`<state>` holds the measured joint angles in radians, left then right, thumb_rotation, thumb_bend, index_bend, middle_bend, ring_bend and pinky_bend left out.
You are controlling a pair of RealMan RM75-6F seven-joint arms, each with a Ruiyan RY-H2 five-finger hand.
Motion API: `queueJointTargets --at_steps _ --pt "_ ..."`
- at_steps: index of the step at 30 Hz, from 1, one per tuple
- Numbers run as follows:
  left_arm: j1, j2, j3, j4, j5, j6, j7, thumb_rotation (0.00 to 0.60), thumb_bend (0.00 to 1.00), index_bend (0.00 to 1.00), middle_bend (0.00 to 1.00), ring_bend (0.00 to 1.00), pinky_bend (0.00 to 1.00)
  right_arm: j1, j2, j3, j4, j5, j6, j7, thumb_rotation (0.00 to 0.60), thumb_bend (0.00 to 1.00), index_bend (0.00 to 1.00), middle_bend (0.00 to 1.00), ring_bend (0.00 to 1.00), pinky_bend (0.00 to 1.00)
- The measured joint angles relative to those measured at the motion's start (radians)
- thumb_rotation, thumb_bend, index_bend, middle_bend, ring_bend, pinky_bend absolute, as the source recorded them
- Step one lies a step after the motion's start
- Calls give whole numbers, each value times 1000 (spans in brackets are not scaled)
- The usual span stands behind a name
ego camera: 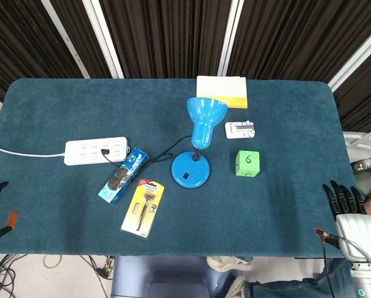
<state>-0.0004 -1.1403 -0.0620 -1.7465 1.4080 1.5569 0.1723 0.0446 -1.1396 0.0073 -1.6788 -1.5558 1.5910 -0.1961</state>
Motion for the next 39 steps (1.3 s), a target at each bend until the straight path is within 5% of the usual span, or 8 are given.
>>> queueJointTargets --at_steps 26,34,39 --pt "3 -1 -2 3 -1 4 2 600 392 160 0 0 0 -8 10 1 -25 -10 -31 18 600 188 0 49 75 3" --pt "3 -2 -6 -1 -9 6 2 600 392 160 0 0 0 -1 14 -17 -53 -26 -68 44 600 190 0 65 167 229" --pt "3 -2 -8 -3 -12 4 2 600 392 160 0 0 0 20 23 -19 -88 -25 -116 50 600 329 0 285 390 358"
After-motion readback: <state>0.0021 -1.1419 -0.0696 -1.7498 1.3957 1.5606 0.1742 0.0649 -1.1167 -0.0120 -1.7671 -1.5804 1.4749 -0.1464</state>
